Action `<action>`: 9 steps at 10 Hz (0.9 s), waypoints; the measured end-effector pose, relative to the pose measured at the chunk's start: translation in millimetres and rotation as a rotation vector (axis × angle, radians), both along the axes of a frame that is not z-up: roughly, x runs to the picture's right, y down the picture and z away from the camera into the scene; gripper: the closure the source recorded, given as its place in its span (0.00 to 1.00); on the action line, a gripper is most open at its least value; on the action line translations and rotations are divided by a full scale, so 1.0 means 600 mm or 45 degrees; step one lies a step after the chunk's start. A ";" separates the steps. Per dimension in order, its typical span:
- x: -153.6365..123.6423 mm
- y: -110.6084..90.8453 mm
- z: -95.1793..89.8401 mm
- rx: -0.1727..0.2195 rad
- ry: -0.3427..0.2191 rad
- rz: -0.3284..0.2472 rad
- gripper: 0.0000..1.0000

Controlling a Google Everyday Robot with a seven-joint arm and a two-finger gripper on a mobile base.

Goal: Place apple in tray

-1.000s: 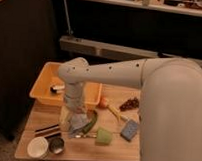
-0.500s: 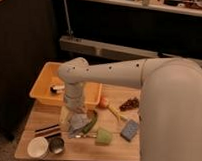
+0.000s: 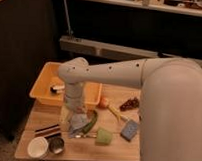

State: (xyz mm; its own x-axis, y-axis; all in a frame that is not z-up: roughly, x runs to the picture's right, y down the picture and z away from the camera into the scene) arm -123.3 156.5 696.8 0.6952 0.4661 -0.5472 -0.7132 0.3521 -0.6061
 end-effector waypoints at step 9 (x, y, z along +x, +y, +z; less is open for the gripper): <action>0.063 -0.035 0.009 0.095 0.056 -0.008 0.26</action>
